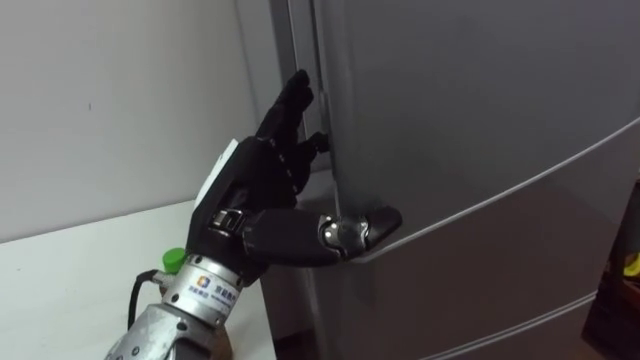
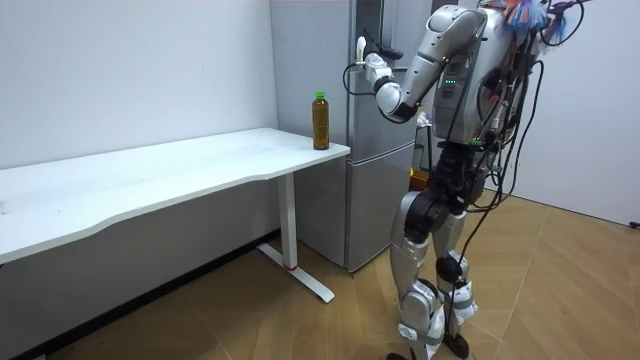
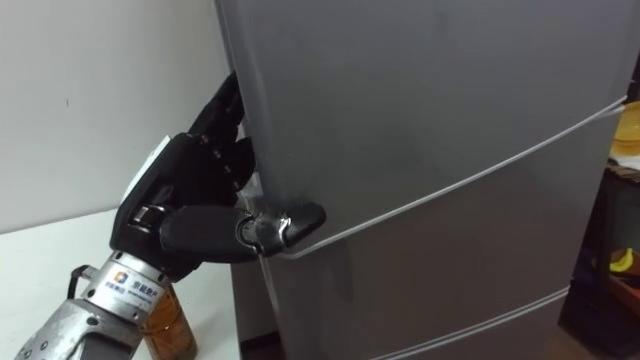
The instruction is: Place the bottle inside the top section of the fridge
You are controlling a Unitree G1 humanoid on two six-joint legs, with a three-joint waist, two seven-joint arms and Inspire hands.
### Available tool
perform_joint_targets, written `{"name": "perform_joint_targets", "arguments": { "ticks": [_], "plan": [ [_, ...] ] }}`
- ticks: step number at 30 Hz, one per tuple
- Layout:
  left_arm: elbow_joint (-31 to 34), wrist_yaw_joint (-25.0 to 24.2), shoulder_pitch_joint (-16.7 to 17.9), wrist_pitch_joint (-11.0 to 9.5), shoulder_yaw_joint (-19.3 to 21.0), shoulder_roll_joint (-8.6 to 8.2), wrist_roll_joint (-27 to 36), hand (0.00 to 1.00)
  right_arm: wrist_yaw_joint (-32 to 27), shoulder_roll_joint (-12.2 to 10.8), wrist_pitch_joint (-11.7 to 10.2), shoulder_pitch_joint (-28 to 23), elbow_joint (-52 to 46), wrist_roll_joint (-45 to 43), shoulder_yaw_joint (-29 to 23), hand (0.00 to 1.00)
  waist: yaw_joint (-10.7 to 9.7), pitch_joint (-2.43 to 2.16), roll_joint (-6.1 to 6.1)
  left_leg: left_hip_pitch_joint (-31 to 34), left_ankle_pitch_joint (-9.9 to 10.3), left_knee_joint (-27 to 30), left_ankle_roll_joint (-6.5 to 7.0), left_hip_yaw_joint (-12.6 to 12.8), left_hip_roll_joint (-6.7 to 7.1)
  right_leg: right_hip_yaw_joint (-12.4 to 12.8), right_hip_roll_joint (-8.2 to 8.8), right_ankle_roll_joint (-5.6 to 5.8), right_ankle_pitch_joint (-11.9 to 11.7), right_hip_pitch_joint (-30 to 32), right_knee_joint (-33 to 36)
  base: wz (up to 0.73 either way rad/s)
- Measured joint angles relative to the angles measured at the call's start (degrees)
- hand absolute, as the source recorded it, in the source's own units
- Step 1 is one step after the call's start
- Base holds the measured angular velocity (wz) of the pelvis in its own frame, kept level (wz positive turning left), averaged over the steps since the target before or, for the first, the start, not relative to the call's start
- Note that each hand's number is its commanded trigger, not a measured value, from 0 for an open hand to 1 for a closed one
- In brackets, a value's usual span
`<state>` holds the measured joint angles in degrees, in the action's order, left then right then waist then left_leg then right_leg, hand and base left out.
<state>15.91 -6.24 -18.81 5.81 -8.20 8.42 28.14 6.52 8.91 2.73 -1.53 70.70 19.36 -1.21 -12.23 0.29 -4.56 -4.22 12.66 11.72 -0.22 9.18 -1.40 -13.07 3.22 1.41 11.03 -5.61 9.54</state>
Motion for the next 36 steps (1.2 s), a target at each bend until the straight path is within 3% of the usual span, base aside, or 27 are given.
{"name": "perform_joint_targets", "arguments": {
  "ticks": [15,23,36],
  "plan": [
    [0.0,-0.79,0.01,-0.1,-1.06,0.1,0.41,0.0,0.06,0.98,-0.24,0.47,1.89,4.95,2.96,0.0,0.08,-0.04,-0.05,-0.27,-0.05,0.01,0.09,-0.05,0.1,-0.01,0.13,0.1,-0.05,-0.42,-0.05,0.0],
    [-0.05,-0.81,0.17,-0.23,-1.74,0.13,0.41,0.0,0.7,1.66,-0.23,0.66,1.99,5.4,4.46,0.0,0.08,0.41,0.27,-0.5,-0.13,0.0,0.21,0.03,0.12,0.23,0.14,0.19,-0.11,-0.82,0.01,0.0],
    [-0.04,-0.82,0.21,-0.82,-2.32,-0.12,0.35,0.0,1.86,2.25,-0.83,0.33,2.02,5.36,4.41,0.0,0.08,0.26,-0.03,-0.43,-0.19,-0.01,0.33,0.16,0.21,0.47,0.23,0.26,-0.16,-0.89,-0.01,0.0]
  ]
}}
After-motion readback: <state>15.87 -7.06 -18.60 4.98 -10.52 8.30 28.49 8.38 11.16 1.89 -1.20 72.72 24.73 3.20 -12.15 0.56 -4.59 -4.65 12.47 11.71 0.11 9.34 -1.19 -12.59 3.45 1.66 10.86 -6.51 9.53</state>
